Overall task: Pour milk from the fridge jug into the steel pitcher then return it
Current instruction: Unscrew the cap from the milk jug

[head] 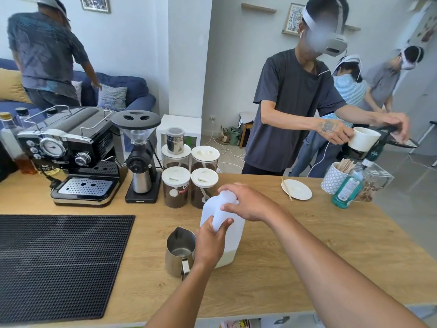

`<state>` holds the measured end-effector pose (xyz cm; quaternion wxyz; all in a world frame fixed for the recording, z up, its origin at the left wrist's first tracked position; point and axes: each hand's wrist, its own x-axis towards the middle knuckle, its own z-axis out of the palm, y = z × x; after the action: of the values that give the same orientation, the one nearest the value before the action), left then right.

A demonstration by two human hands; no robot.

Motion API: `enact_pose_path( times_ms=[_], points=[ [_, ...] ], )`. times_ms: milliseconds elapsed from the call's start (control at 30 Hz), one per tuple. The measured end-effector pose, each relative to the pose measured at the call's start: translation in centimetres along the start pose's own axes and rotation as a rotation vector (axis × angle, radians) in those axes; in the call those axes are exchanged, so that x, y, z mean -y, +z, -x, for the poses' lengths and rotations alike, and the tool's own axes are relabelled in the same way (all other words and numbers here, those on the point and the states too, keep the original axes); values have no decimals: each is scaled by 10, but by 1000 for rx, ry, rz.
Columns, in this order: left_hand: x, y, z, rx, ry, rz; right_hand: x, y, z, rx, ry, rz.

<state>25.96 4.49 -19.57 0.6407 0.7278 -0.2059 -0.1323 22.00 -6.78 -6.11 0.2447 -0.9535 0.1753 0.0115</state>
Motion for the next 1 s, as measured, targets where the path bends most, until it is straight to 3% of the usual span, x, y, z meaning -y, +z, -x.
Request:
enact_pose_path(
  times_ms=[133, 300, 367, 467, 567, 633, 767, 1000],
  points=[
    [-1, -2, 2, 5, 15, -29, -4, -3, 3, -21, -30, -180],
    [1, -3, 8, 12, 2, -34, -15, -24, 13, -267, -25, -416],
    [0, -4, 11, 14, -6, -34, -32, -14, 18, -402, 44, -462],
    [-1, -4, 16, 4, -1, -42, -72, 33, 33, -548, 299, -548],
    [0, -2, 21, -9, 8, -40, -111, 96, 57, -373, 560, -591],
    [1, -3, 25, -6, 5, -48, -129, 134, 71, -236, 635, -593],
    [-1, -3, 29, -4, 10, -71, -131, 174, 81, -171, 620, -564],
    [-4, -6, 35, 13, 14, -86, -113, 194, 81, -238, 539, -585]
  ],
)
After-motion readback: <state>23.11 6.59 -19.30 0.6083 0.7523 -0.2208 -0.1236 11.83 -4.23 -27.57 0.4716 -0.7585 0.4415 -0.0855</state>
